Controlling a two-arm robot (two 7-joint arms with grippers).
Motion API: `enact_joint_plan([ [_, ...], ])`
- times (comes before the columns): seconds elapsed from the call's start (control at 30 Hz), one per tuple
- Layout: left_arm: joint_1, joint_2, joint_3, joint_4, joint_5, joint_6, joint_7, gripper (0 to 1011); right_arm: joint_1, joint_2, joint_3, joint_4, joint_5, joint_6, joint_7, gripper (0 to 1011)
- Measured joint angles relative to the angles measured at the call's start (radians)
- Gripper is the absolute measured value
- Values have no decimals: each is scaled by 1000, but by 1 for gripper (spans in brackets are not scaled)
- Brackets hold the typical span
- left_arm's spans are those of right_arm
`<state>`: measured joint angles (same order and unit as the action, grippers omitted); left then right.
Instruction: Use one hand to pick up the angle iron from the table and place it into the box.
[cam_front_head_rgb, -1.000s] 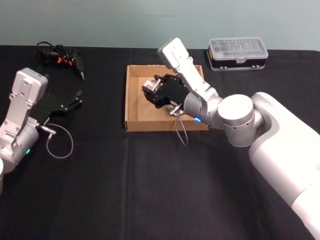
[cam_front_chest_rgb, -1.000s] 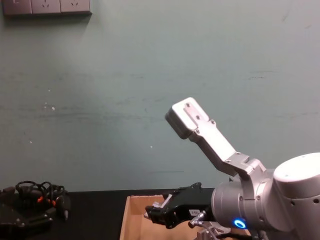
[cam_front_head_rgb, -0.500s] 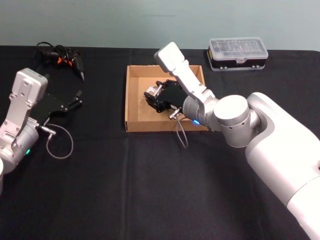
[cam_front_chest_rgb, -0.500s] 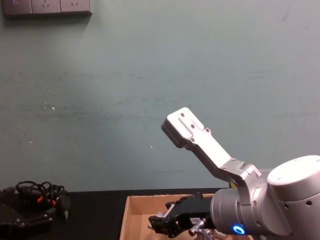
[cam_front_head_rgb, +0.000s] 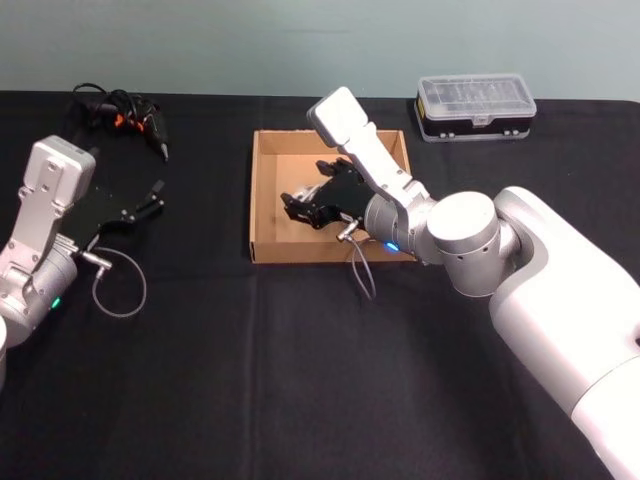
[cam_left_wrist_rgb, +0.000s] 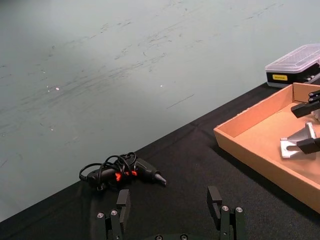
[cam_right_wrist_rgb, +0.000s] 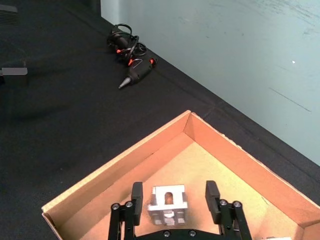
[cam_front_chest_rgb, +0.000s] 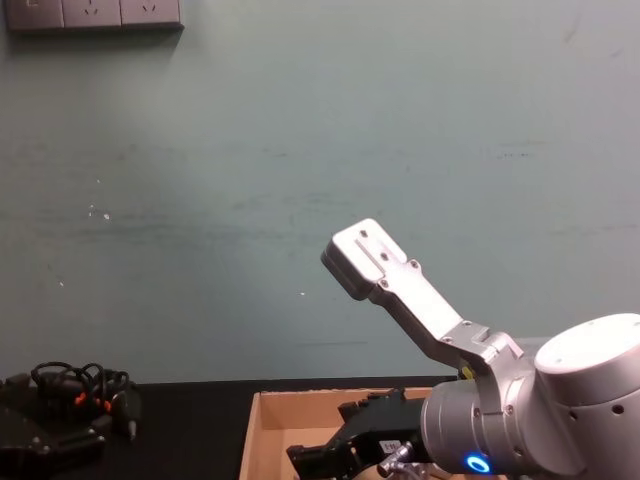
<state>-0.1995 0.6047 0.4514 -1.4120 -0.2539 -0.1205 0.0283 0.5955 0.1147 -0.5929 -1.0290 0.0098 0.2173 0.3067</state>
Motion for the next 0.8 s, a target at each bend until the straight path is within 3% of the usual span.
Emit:
enact_joint_plan([
  [0.3, 0, 0, 0, 0, 0, 0, 0, 1011, -17, -5, 24, -15, -8, -14, 10, 1004],
  [0.6, 0, 0, 0, 0, 0, 0, 0, 1011, -61, 11, 59, -99, -7, -22, 19, 1004],
  [0.8, 0, 0, 0, 0, 0, 0, 0, 1011, -114, 40, 94, -199, -3, -39, 22, 1004],
])
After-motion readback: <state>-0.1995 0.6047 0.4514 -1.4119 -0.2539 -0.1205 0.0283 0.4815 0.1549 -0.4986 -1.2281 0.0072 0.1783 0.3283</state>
